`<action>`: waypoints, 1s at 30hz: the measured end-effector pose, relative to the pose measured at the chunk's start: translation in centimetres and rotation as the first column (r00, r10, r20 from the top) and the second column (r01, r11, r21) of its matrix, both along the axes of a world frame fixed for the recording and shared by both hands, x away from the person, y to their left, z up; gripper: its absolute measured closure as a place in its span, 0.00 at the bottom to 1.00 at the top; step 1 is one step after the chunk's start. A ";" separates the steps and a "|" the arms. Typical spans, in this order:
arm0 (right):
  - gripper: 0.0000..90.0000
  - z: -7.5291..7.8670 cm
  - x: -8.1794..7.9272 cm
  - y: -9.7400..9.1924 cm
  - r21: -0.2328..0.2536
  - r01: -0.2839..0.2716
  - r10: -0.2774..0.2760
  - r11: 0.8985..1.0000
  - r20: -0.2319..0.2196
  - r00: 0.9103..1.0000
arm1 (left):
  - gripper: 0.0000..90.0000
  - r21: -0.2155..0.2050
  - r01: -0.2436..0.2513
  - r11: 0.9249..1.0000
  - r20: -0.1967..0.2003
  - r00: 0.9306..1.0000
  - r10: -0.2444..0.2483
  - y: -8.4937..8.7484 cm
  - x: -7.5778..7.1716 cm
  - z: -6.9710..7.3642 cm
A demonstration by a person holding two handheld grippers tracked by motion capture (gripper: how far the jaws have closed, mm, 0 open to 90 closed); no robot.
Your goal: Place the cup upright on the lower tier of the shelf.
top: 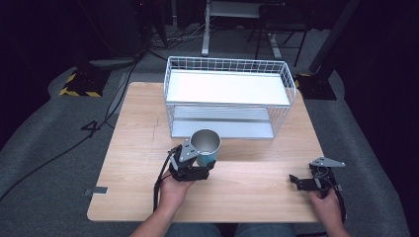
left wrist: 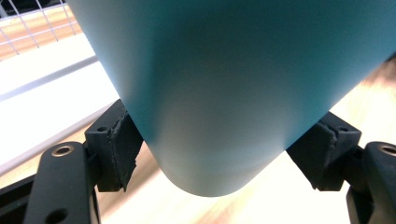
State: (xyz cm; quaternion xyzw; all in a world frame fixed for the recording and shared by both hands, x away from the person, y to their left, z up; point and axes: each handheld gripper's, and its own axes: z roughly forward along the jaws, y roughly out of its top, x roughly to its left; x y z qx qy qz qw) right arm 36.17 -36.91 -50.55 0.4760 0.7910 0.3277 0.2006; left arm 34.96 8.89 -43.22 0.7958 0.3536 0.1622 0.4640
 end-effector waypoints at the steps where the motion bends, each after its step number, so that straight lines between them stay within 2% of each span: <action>1: 0.01 0.0 0.0 0.0 0.000 -0.001 0.001 1.000 0.000 1.000 | 0.28 0.009 0.000 1.000 0.008 1.000 0.000 -0.2 0.4 0.0; 3: 0.01 0.0 0.0 0.0 0.000 0.000 0.000 1.000 0.000 1.000 | 0.28 0.022 0.004 1.000 0.030 1.000 -0.005 -0.5 1.3 -0.1; 4: 0.01 0.0 0.0 0.0 0.000 0.000 0.000 1.000 0.000 1.000 | 0.28 0.022 0.004 1.000 0.030 1.000 -0.005 -0.5 1.3 -0.1; 5: 0.01 0.0 0.0 0.0 0.000 0.000 0.000 1.000 0.000 1.000 | 0.28 0.017 0.002 1.000 0.022 1.000 -0.003 -0.8 2.0 -0.2; 8: 0.01 0.0 0.0 0.0 0.000 0.000 0.000 1.000 0.000 1.000 | 0.28 0.022 0.004 1.000 0.018 1.000 -0.004 -1.2 2.9 -0.4; 12: 0.01 0.0 0.0 0.0 0.000 0.000 0.000 1.000 0.000 1.000 | 0.28 0.018 0.004 1.000 0.016 1.000 -0.004 -1.6 3.5 -0.5; 16: 0.01 0.0 0.0 0.0 0.000 0.000 0.000 1.000 0.000 1.000 | 0.28 0.002 -0.002 1.000 0.023 1.000 0.002 -2.1 4.3 -0.6; 17: 0.01 0.0 0.0 0.0 0.000 0.000 0.000 1.000 0.000 1.000 | 0.28 -0.017 -0.008 1.000 0.017 1.000 0.008 -2.4 4.8 -0.9; 28: 0.01 0.0 0.0 0.0 0.000 0.000 0.000 1.000 0.000 1.000 | 0.28 -0.027 -0.028 0.999 0.025 0.999 0.028 -3.6 7.3 -1.4; 30: 0.01 0.0 0.0 0.0 0.000 0.000 0.000 1.000 0.000 1.000 | 0.28 -0.030 -0.038 0.999 0.012 0.999 0.039 -4.0 8.0 -1.6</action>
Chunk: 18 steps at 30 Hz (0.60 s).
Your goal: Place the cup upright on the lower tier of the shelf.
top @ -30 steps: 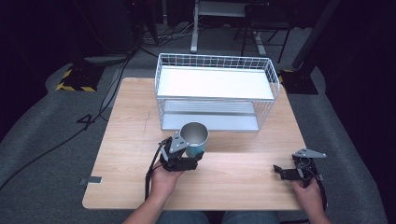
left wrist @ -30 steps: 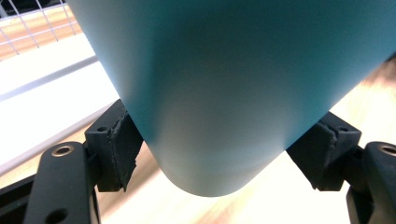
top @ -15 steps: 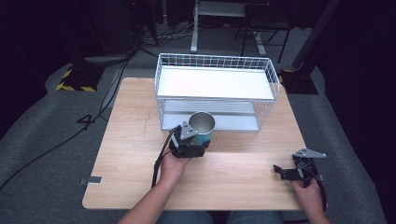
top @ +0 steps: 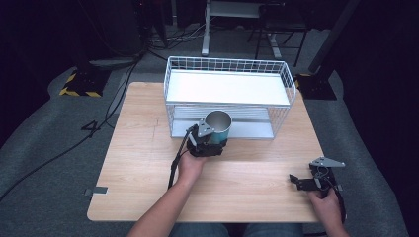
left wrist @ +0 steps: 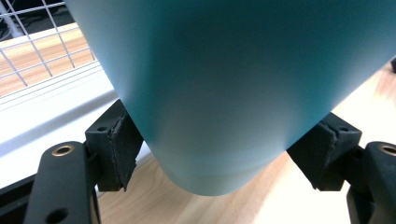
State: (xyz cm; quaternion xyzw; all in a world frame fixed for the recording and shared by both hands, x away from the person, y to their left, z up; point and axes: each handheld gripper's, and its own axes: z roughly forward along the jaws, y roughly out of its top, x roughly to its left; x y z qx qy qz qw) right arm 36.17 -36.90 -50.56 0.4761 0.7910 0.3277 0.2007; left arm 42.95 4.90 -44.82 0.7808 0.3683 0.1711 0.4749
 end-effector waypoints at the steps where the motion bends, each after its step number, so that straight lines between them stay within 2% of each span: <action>1: 0.01 0.0 0.0 0.0 0.000 -0.001 0.001 1.000 0.000 1.000 | 0.28 0.007 0.001 1.000 -0.001 1.000 -0.001 0.0 0.2 0.0; 4: 0.01 0.0 0.0 0.0 0.000 0.000 0.000 1.000 0.000 1.000 | 0.28 0.007 -0.008 1.000 0.004 1.000 0.008 -0.2 0.8 -0.1; 8: 0.01 0.0 0.0 0.0 0.000 0.000 0.000 1.000 0.000 1.000 | 0.28 -0.008 -0.026 1.000 -0.011 1.000 0.026 -0.5 1.9 -0.4; 9: 0.01 0.0 0.0 0.0 0.000 0.000 0.000 1.000 0.000 1.000 | 0.28 -0.006 -0.030 1.000 -0.014 0.999 0.030 -0.6 2.5 -0.5; 18: 0.01 0.0 0.0 0.0 0.000 -0.001 0.001 1.000 0.000 1.000 | 0.28 0.012 -0.073 0.997 -0.006 0.997 0.073 -1.2 4.4 -1.1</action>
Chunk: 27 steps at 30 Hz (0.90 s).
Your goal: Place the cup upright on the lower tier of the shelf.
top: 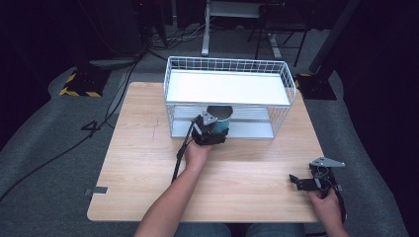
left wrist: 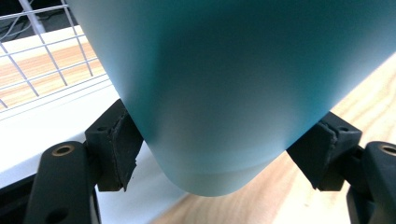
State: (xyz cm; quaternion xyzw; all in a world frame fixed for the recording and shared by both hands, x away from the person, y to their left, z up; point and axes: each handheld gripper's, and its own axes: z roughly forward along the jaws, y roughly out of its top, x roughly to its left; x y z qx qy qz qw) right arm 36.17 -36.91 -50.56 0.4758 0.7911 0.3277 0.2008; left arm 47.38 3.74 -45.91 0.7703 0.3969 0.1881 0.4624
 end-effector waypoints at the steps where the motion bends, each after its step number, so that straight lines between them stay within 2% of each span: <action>1: 0.01 0.0 0.0 0.0 0.000 0.000 0.000 1.000 0.000 1.000 | 0.28 0.000 -0.006 1.000 0.002 1.000 0.006 -0.1 0.4 -0.2; 6: 0.01 0.0 0.0 0.0 0.000 0.000 0.000 1.000 0.000 1.000 | 0.28 0.011 -0.021 1.000 0.004 1.000 0.021 -0.5 1.5 -0.7; 10: 0.01 0.0 0.0 0.0 0.000 0.000 0.000 1.000 0.000 1.000 | 0.28 0.001 -0.039 0.999 -0.004 0.999 0.039 -0.9 2.5 -1.1; 11: 0.01 0.0 0.0 0.0 0.000 0.000 0.000 1.000 0.000 1.000 | 0.28 0.012 -0.049 0.999 -0.004 0.999 0.049 -1.0 3.0 -1.3; 12: 0.01 0.0 0.0 0.0 0.000 0.000 0.000 1.000 0.000 1.000 | 0.28 0.008 -0.028 1.000 -0.007 1.000 0.028 -1.0 3.4 -1.4; 14: 0.01 0.0 0.0 0.0 0.000 0.000 0.000 1.000 0.000 1.000 | 0.28 -0.001 -0.075 0.997 -0.006 0.997 0.075 -1.2 3.7 -1.4; 15: 0.01 0.0 0.0 0.0 0.000 -0.001 0.001 1.000 0.000 1.000 | 0.28 -0.001 -0.075 0.997 -0.006 0.997 0.075 -1.2 3.7 -1.4; 16: 0.01 0.0 0.0 0.0 0.000 0.000 0.000 1.000 0.000 1.000 | 0.28 0.001 -0.117 0.993 -0.003 0.993 0.117 -1.5 4.0 -1.5; 19: 0.01 0.0 0.0 0.0 0.000 -0.001 0.001 1.000 0.000 1.000 | 0.28 -0.001 -0.150 0.989 -0.015 0.988 0.150 -1.9 4.3 -1.6; 22: 0.01 0.0 0.0 0.0 0.000 -0.001 0.001 1.000 0.000 1.000 | 0.28 0.001 -0.154 0.988 -0.025 0.988 0.154 -2.4 4.5 -1.8; 23: 0.01 0.0 0.0 0.0 0.001 0.000 0.000 1.000 0.000 1.000 | 0.28 0.017 -0.072 0.997 -0.011 0.997 0.073 -2.3 5.1 -2.0; 24: 0.01 0.0 0.0 0.0 0.000 -0.001 0.001 1.000 0.000 1.000 | 0.28 0.017 -0.072 0.997 -0.011 0.997 0.073 -2.3 5.1 -2.0; 25: 0.01 0.0 0.0 0.0 0.000 -0.001 0.001 1.000 0.000 1.000 | 0.28 0.018 -0.045 0.999 -0.014 0.999 0.046 -2.3 5.3 -2.1; 27: 0.01 0.0 0.0 0.0 0.000 0.000 0.000 1.000 0.000 1.000 | 0.28 0.015 -0.120 0.993 -0.027 0.992 0.121 -2.5 5.2 -2.3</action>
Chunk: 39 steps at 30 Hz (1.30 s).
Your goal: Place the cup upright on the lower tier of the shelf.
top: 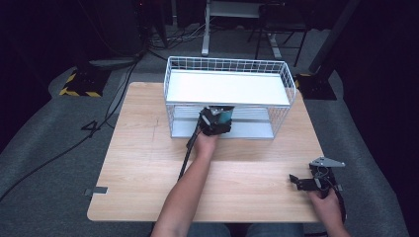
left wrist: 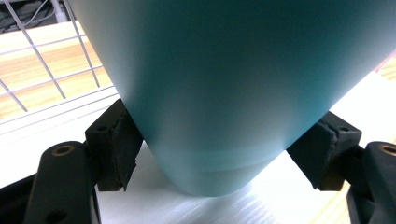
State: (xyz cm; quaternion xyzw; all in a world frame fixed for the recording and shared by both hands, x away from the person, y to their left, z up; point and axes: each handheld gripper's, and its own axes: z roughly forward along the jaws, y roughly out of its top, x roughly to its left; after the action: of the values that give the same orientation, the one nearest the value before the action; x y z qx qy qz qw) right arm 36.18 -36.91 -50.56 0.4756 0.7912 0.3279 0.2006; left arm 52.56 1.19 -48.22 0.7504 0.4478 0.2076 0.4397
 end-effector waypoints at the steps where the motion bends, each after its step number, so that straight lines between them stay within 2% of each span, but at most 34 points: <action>1: 0.01 0.0 0.0 0.0 0.000 0.000 0.000 1.000 0.000 1.000 | 0.28 0.002 0.001 1.000 -0.002 1.000 -0.001 -0.1 0.0 -0.1; 5: 0.01 0.0 0.0 0.0 0.000 0.000 0.000 1.000 0.000 1.000 | 0.28 0.017 0.022 1.000 -0.005 1.000 -0.022 -0.3 0.2 -0.5; 7: 0.01 0.0 0.0 0.0 0.000 0.000 0.000 1.000 0.000 1.000 | 0.28 0.037 0.024 0.999 -0.012 1.000 -0.024 -0.3 0.3 -0.7; 12: 0.01 0.0 0.0 0.0 0.000 0.000 0.000 1.000 0.000 1.000 | 0.28 0.035 0.019 0.999 -0.008 1.000 -0.019 -0.5 0.3 -0.7; 14: 0.01 0.0 0.0 0.0 0.000 0.000 0.000 1.000 0.000 1.000 | 0.28 0.061 0.024 0.998 0.000 1.000 -0.024 -0.6 0.2 -0.8; 21: 0.01 0.0 0.0 0.0 0.000 0.000 0.000 1.000 0.000 1.000 | 0.27 0.044 0.029 0.999 -0.010 1.000 -0.029 -0.5 0.3 -0.8; 25: 0.01 0.0 0.0 0.0 0.000 0.000 0.000 1.000 0.000 1.000 | 0.17 0.054 0.021 0.998 -0.017 1.000 -0.021 -0.6 0.3 -0.9; 26: 0.01 0.0 0.0 0.0 0.000 0.000 0.000 1.000 0.000 1.000 | 0.17 0.039 0.016 0.999 -0.018 1.000 -0.015 -0.7 0.3 -0.9; 28: 0.01 0.0 0.0 0.0 0.000 0.000 0.000 1.000 0.000 1.000 | 0.10 0.032 0.012 0.999 -0.017 1.000 -0.012 -0.7 0.2 -0.9; 33: 0.01 0.0 0.0 0.0 0.000 0.000 0.000 1.000 0.000 1.000 | 0.04 0.039 0.014 0.999 -0.008 1.000 -0.013 -0.3 0.0 -0.1; 35: 0.01 0.0 0.0 0.0 0.000 0.000 0.000 1.000 0.000 1.000 | 0.02 0.031 0.002 1.000 -0.001 1.000 -0.002 -0.1 -0.2 0.3; 39: 0.01 0.0 0.0 0.0 0.000 0.000 0.000 1.000 0.000 1.000 | 0.02 0.013 0.014 1.000 -0.002 1.000 -0.014 0.2 -0.8 0.8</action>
State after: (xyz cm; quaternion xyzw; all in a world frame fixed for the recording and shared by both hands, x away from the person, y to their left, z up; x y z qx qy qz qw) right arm 36.18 -36.91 -50.55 0.4756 0.7912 0.3280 0.2006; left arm 51.76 1.36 -47.43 0.7565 0.4416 0.2068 0.4357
